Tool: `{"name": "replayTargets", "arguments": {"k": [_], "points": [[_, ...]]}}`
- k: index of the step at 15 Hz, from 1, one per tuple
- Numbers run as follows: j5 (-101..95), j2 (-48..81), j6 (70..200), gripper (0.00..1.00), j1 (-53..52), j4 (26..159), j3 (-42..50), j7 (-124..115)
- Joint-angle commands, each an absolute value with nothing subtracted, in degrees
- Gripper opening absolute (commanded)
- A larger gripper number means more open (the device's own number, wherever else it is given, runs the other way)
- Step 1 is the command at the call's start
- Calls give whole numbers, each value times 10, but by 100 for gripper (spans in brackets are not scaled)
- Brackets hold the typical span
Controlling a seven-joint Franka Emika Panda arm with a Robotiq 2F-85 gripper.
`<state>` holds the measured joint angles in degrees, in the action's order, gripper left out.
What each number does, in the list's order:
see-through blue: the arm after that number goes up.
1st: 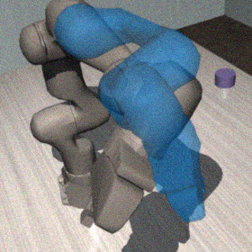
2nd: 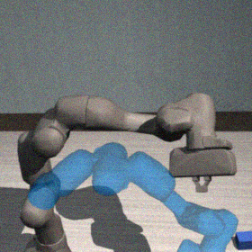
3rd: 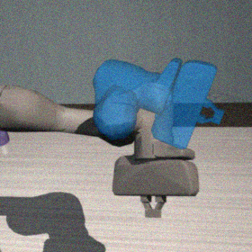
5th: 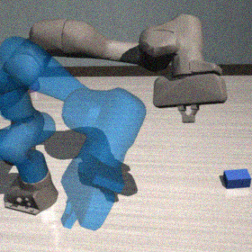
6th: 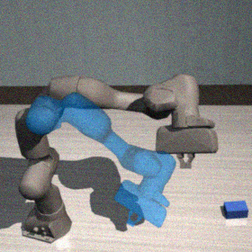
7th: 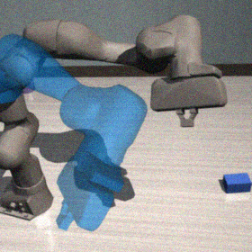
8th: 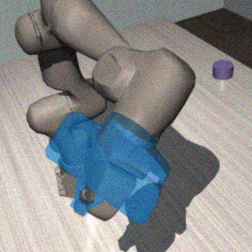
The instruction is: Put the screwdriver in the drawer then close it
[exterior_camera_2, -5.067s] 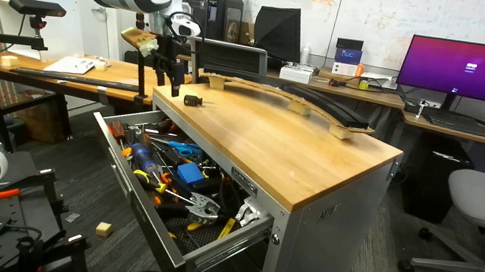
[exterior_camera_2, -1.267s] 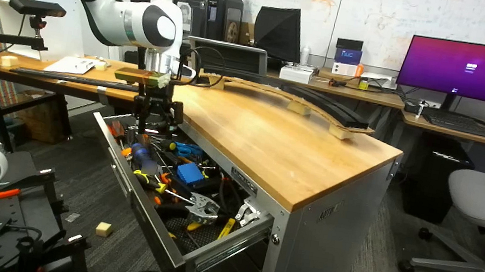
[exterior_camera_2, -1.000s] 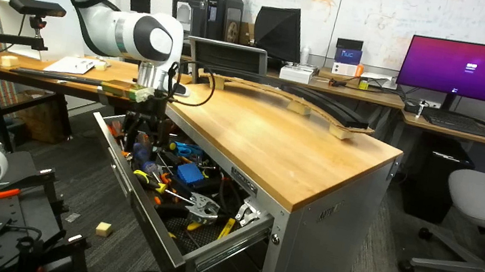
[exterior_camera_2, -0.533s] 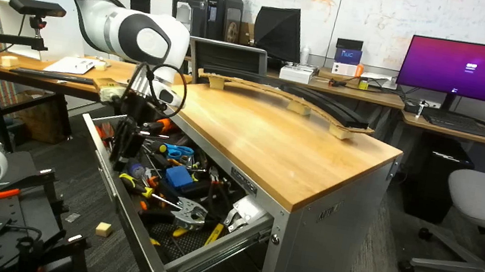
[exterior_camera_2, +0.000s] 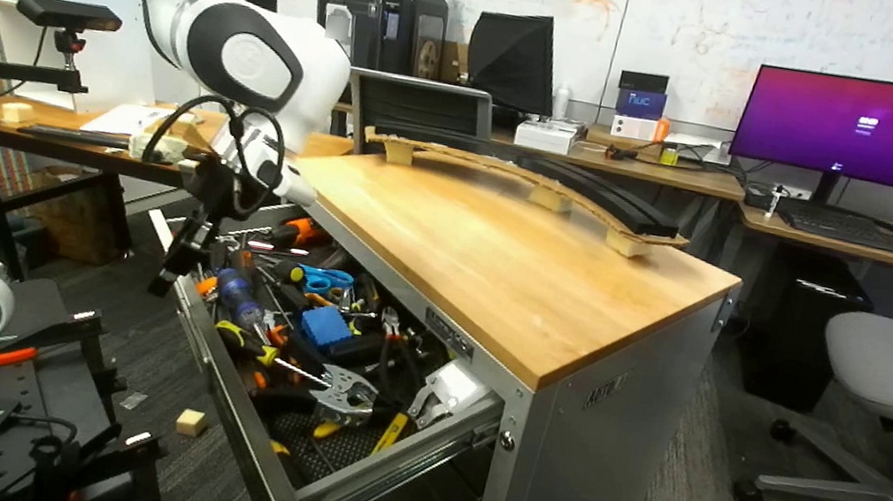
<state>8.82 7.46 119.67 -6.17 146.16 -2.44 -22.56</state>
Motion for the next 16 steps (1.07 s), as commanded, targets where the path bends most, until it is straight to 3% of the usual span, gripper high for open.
{"name": "replayTargets", "arguments": {"k": [1, 16], "points": [[105, 116, 1216, 9, -54, 1456, -26, -217], [-202, 198, 1490, 7, -142, 1416, 7, -404]]}}
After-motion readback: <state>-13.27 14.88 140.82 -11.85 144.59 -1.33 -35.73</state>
